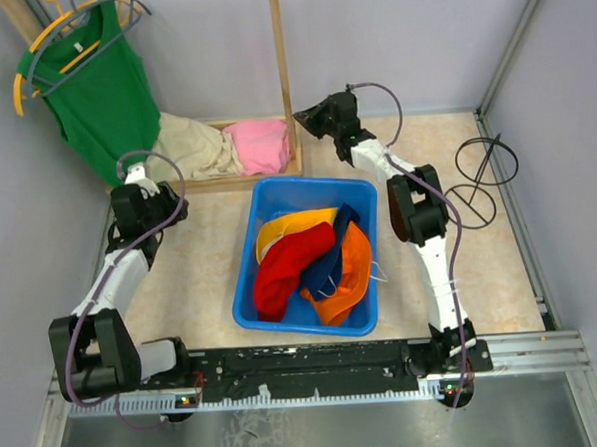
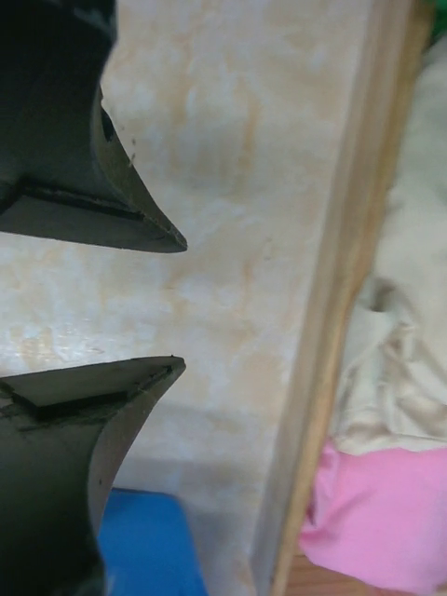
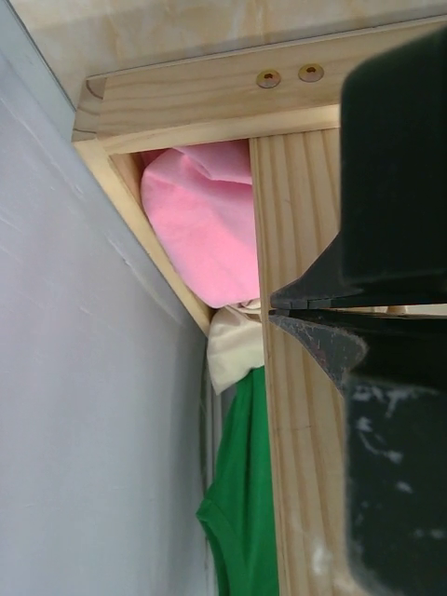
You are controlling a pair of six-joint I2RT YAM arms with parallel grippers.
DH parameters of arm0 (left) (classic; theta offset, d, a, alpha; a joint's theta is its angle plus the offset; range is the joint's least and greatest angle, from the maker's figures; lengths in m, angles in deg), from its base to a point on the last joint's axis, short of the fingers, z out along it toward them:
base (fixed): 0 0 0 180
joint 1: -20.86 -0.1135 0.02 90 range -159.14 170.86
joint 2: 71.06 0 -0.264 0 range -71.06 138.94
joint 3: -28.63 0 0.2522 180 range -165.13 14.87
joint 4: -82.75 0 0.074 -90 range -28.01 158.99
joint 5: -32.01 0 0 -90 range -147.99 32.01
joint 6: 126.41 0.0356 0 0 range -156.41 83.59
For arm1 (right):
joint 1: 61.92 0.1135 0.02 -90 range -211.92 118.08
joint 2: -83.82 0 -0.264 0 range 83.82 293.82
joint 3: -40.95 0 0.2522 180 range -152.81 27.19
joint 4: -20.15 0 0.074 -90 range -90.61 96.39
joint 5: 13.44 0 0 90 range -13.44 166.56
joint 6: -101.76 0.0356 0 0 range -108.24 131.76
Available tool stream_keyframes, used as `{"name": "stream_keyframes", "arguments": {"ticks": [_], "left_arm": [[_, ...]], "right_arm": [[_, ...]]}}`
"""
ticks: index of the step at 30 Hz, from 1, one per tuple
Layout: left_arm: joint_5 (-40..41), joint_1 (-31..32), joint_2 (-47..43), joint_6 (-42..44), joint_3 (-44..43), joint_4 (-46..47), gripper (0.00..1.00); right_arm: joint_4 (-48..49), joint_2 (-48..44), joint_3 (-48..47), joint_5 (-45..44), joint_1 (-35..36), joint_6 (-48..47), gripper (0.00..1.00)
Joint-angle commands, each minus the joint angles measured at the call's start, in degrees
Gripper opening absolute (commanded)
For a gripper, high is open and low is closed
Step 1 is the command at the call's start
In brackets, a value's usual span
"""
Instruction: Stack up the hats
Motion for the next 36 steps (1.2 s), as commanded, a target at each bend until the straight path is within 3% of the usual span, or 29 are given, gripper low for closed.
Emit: {"name": "stream_keyframes", "arguments": {"ticks": [1, 3, 5, 7, 8, 10, 16, 26, 36], "left_arm": [[-2.2, -0.3, 4.5, -3.2, 2.7, -0.9, 0.51], [-1.3, -0.3, 8.4, -5.1, 1.2, -2.3, 0.45], [0.0, -0.3, 12.3, -6.3, -0.1, -1.5, 0.33], [1.1, -0.3, 16.4, -7.2, -1.1, 1.3, 0.17], [1.2, -0.2, 18.0, -7.7, -1.8, 3.1, 0.13], [0.5, -0.3, 21.9, -8.2, -3.5, 6.6, 0.12], [-2.3, -0.3, 34.9, -8.8, -14.8, 6.7, 0.09], [-3.8, -0.3, 46.6, -7.8, -29.8, 2.2, 0.05], [-4.3, -1.2, 53.8, -6.9, -42.4, -3.9, 0.03]], "right_arm": [[1.7, -2.0, -0.7, 4.4, 2.1, 0.1, 0.0], [2.2, -4.9, 2.3, 5.1, 1.6, -1.4, 0.01], [2.4, -9.6, 7.0, 5.3, 0.7, -4.0, 0.06], [2.0, -15.7, 13.8, 5.4, -0.3, -7.6, 0.22], [1.7, -19.0, 16.9, 5.4, -1.0, -9.3, 0.3], [1.6, -25.6, 23.2, 5.3, -2.6, -12.8, 0.34], [-10.2, -38.5, 32.4, 1.1, -4.9, -24.7, 0.28], [-18.9, -32.8, 29.5, 8.5, -5.7, -27.4, 0.19], [-21.7, -38.2, 32.2, 7.7, -5.8, -31.8, 0.19]]}}
